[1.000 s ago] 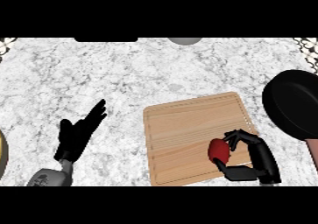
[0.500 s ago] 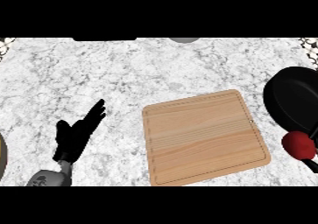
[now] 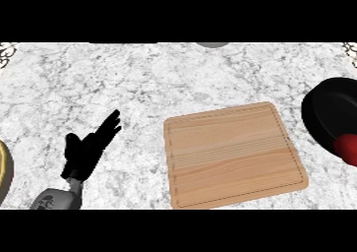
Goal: Pick the tomato from the cutting board and place it in the pot
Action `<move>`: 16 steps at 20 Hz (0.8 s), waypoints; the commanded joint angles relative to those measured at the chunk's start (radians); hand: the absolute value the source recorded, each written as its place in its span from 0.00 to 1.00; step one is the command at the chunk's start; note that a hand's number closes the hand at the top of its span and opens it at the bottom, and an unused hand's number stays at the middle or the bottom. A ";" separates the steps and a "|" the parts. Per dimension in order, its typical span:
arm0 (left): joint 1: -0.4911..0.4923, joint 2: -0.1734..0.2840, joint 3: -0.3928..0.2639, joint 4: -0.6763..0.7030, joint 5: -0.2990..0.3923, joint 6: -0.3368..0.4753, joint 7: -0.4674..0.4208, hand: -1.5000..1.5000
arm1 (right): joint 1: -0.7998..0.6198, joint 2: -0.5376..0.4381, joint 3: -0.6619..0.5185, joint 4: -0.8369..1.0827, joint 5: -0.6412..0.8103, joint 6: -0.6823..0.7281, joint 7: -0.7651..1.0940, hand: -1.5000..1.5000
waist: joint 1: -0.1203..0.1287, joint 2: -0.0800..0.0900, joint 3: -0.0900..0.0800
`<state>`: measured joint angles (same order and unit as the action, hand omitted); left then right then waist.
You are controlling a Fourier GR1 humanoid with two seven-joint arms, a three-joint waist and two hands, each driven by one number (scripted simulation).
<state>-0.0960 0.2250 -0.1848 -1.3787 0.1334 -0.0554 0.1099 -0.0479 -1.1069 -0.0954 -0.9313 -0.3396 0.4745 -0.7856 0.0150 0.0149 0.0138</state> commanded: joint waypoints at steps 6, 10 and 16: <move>-0.021 -0.015 -0.024 0.002 -0.011 -0.004 0.035 0.50 | -0.076 -0.160 -0.038 0.180 0.078 0.136 -0.263 1.00 | 0.033 0.002 -0.004; -0.014 0.005 -0.019 0.000 -0.018 -0.018 0.026 0.50 | -0.122 -0.183 -0.019 0.211 0.113 0.125 -0.295 1.00 | 0.039 -0.001 -0.006; -0.031 0.000 -0.014 0.040 -0.010 -0.047 0.006 0.50 | -0.237 -0.193 0.082 0.176 0.218 0.075 -0.251 1.00 | 0.046 0.001 -0.010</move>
<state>-0.1385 0.2140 -0.2013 -1.3585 0.1201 -0.0759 0.1357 -0.2315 -1.2907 -0.0630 -0.7706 -0.1855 0.4175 -0.8912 0.0585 0.0161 0.0062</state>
